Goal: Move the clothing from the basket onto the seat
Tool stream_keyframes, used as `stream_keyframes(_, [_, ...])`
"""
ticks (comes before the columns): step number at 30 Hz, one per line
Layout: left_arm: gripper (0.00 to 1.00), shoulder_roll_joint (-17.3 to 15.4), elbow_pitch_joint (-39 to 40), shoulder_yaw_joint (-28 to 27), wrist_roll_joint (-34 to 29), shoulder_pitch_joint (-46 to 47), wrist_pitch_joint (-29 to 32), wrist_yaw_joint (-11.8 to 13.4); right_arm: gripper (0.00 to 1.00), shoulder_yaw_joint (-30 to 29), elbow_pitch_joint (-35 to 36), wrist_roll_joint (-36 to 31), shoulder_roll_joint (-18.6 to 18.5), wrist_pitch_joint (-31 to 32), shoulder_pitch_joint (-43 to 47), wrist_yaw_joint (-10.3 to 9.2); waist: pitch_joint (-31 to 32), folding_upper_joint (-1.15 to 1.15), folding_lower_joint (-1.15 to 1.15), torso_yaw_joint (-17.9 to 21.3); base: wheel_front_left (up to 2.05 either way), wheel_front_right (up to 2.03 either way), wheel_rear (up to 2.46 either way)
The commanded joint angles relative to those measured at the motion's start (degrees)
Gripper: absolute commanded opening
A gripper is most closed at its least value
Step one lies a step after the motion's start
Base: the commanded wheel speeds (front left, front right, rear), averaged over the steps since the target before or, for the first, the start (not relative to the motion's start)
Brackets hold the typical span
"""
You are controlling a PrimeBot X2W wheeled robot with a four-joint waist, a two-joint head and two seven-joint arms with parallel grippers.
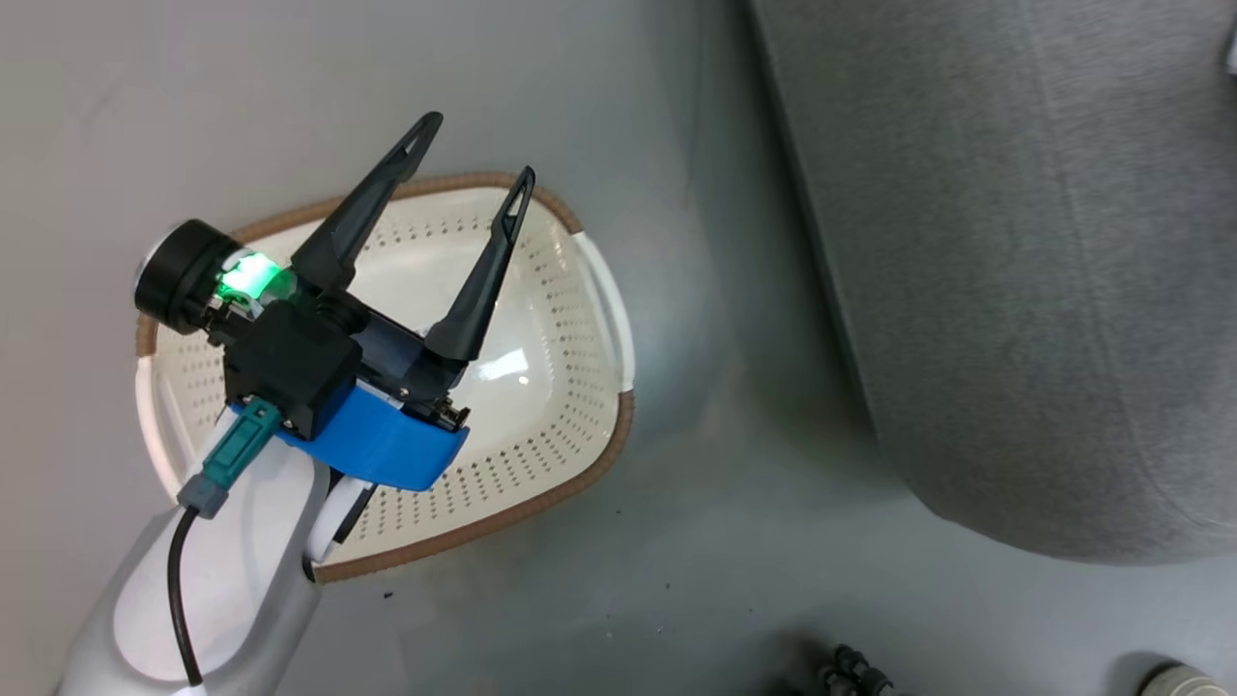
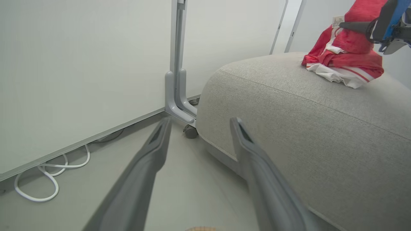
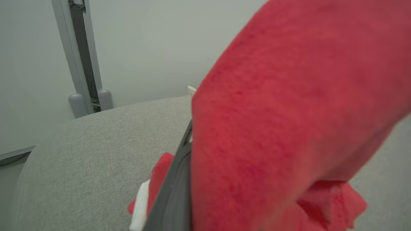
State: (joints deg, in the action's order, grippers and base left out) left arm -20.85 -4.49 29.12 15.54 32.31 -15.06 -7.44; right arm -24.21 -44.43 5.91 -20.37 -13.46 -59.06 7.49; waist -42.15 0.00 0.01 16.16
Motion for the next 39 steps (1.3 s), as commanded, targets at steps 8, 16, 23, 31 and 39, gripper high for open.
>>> stream_keyframes(8, [1.0, 0.3, 1.0, -0.4, -1.1, 1.7, -0.2, -0.1, 0.0, -2.2, -3.5, -2.1, 1.8, -1.6, -0.8, 0.01, -3.3, 0.0, -0.01, -2.8, 0.0, 0.0, 0.0])
stream_keyframes(16, [1.0, 1.1, 0.1, -0.2, -0.8, 1.3, -0.2, -0.1, 0.95, -1.0, -3.5, -3.2, 1.6, -1.8, -0.6, 0.01, -2.0, 0.0, -0.01, -2.7, 0.0, 0.0, 0.0])
stream_keyframes(23, [1.0, 1.7, -0.7, -0.7, -0.3, 0.6, -0.2, -0.1, 1.0, 0.0, -3.5, -2.2, 1.6, -1.8, 0.8, 0.01, -0.4, 0.0, -0.01, -3.1, 0.0, 0.0, 0.0])
stream_keyframes(31, [1.0, 4.6, -2.7, -1.4, 0.5, -1.7, -0.2, -0.1, 1.0, 2.0, -2.9, -1.7, 1.0, -1.8, 4.7, 0.01, 5.0, 0.0, -0.01, -4.4, 0.0, 0.0, 0.0])
stream_keyframes(39, [1.0, 8.8, -6.3, -3.5, 2.4, -6.7, -0.2, -0.1, 1.0, 4.6, -3.4, -1.8, 0.2, -1.7, 11.1, 0.01, 14.9, 0.0, -0.01, -6.6, 0.0, 0.0, 0.0])
